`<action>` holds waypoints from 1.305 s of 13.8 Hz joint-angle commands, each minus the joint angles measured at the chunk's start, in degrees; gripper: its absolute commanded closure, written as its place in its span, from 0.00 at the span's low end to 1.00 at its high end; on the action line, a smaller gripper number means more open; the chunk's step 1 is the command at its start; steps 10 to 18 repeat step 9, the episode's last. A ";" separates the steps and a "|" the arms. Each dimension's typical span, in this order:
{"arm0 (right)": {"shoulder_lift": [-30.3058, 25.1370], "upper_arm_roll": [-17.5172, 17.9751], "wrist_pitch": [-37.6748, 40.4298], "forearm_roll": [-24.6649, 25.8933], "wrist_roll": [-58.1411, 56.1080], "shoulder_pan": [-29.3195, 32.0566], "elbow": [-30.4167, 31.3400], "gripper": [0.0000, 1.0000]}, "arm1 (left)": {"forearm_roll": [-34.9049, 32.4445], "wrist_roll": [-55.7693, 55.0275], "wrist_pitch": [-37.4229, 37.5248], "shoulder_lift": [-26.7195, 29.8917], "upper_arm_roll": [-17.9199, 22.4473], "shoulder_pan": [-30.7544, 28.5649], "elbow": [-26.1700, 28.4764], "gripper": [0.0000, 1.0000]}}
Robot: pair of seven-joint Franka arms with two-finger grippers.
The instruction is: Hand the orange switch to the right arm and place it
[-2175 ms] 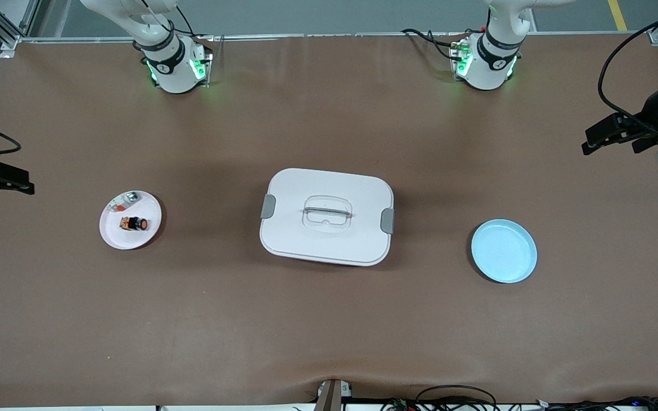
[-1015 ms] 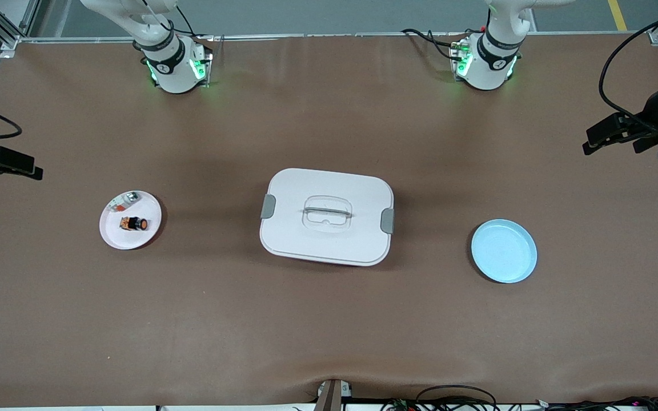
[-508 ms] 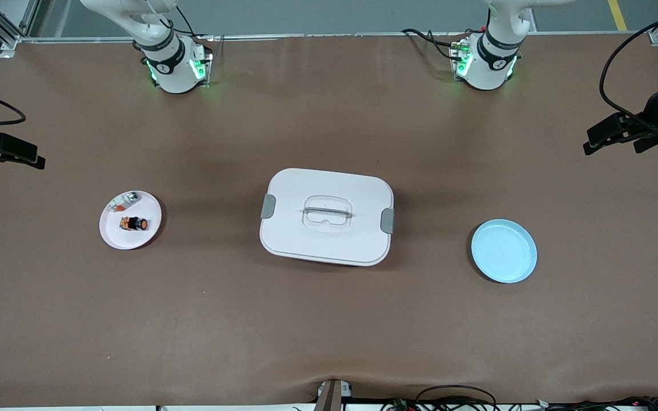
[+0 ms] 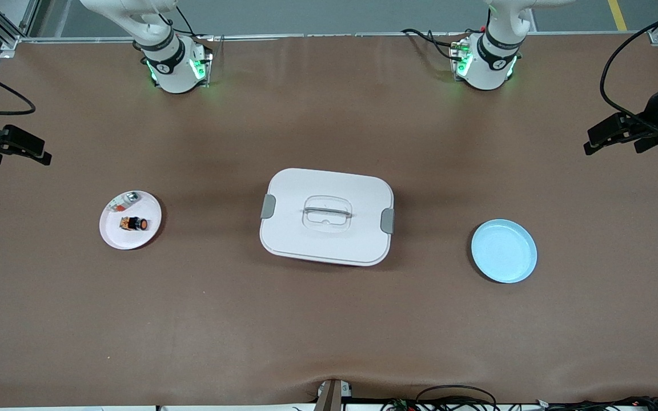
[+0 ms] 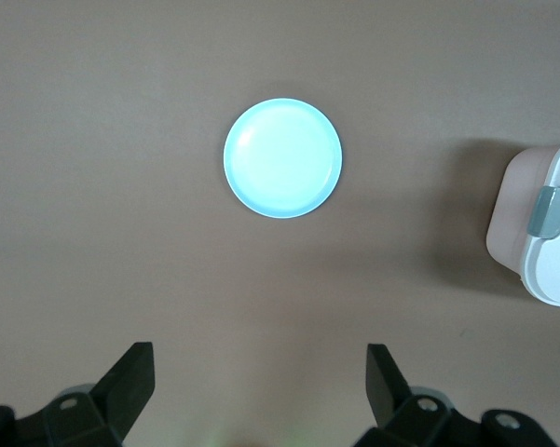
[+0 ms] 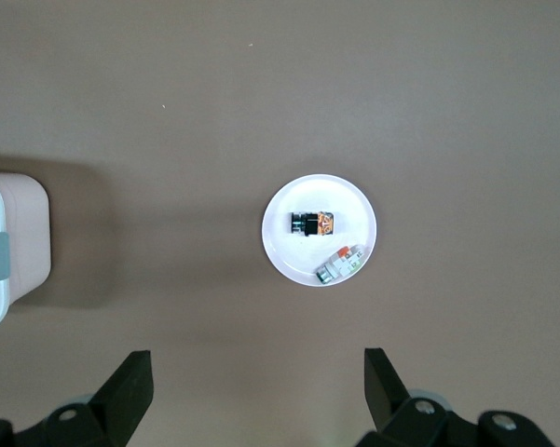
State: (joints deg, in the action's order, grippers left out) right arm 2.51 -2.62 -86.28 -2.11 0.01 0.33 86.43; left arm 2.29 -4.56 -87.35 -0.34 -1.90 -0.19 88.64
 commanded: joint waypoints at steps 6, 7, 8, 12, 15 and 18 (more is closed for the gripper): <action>-1.90 -0.19 0.49 -0.43 2.02 -0.25 0.50 0.00 | -0.18 0.34 -0.10 0.43 -0.04 -0.25 -0.13 0.00; -1.90 -0.37 0.58 -0.78 2.28 -0.16 0.32 0.00 | -0.18 0.34 -0.02 0.43 -0.04 -0.25 -0.13 0.00; -1.90 -0.45 0.67 -2.01 2.37 0.10 0.41 0.00 | -0.18 0.34 -0.10 0.43 -0.04 -0.25 -0.13 0.00; -1.81 -0.54 0.67 -4.19 2.37 1.15 0.41 0.00 | -0.18 0.26 -0.11 0.43 -0.04 -0.25 -0.05 0.00; -1.81 -0.54 0.67 -4.19 2.37 1.15 0.41 0.00 | -0.18 0.26 -0.11 0.43 -0.04 -0.25 -0.05 0.00; -1.81 -0.54 0.67 -4.19 2.37 1.15 0.41 0.00 | -0.18 0.26 -0.11 0.43 -0.04 -0.25 -0.05 0.00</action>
